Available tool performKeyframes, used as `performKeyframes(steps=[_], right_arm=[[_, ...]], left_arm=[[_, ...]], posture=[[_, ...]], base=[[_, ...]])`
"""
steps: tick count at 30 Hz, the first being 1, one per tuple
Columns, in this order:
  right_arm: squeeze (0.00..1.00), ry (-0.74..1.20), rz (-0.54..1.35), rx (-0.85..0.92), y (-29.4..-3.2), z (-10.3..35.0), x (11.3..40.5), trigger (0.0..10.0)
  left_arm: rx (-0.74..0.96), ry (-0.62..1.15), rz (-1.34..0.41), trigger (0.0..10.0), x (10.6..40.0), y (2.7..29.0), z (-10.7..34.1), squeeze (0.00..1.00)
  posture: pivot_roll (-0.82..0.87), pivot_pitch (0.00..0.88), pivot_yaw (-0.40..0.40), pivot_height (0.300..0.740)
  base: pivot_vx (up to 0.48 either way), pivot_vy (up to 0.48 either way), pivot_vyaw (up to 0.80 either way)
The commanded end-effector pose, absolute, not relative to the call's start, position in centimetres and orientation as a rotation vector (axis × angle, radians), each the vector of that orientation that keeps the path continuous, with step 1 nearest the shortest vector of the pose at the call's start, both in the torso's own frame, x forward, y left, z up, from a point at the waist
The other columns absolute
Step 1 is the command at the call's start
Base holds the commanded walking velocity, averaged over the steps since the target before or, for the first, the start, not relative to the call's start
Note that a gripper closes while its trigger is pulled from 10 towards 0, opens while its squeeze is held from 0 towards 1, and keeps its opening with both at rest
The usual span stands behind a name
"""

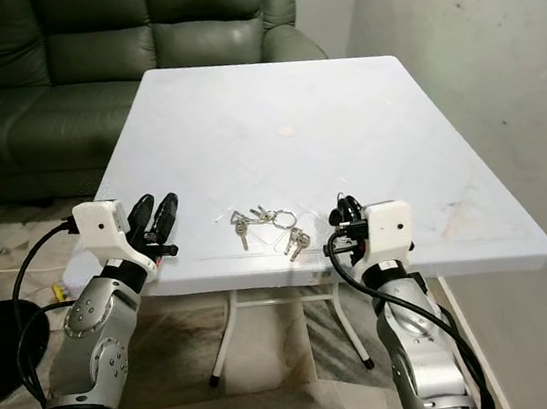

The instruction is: Hang keys on a hook

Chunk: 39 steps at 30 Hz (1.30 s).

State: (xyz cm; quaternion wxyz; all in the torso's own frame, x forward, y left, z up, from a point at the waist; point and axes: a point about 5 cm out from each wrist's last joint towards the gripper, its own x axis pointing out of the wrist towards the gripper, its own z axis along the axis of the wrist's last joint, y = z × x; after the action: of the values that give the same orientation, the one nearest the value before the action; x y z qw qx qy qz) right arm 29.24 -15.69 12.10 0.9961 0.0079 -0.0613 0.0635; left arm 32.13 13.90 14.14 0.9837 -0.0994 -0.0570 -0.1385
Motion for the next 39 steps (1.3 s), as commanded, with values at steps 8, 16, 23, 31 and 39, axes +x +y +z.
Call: performKeyframes(steps=[8,16,23,31,39], right_arm=[[0.00,-0.141,0.141,0.003,-15.21,12.49,29.57,10.0],[0.00,-0.146,0.151,0.002,-14.98,12.54,29.61,10.0],[0.00,-0.142,0.156,0.001,-14.86,12.49,29.58,10.0],[0.00,-0.143,0.159,-0.002,-14.81,12.55,29.64,10.0],[0.00,-0.148,0.154,-0.005,-14.91,12.76,29.77,10.0]], left_arm=[[-0.217,-0.122,-0.284,10.0,32.61,13.91,14.42,0.00],[-0.245,-0.097,-0.281,10.0,32.77,13.81,14.10,0.00],[-0.276,-0.064,-0.256,10.0,33.00,13.74,13.97,0.00],[-0.258,-0.062,-0.250,10.0,33.16,13.73,14.06,0.00],[-0.241,-0.057,-0.252,10.0,33.27,13.73,14.19,0.00]], posture=[[0.13,0.000,-0.051,0.740],[0.14,0.000,-0.051,0.740],[0.14,0.000,-0.051,0.740],[0.13,0.000,-0.052,0.740],[0.14,0.000,-0.054,0.740]], base=[[0.000,0.000,-0.72],[0.000,0.355,-0.72],[0.000,0.069,-0.72],[0.000,0.000,-0.72],[0.000,0.000,-0.71]])
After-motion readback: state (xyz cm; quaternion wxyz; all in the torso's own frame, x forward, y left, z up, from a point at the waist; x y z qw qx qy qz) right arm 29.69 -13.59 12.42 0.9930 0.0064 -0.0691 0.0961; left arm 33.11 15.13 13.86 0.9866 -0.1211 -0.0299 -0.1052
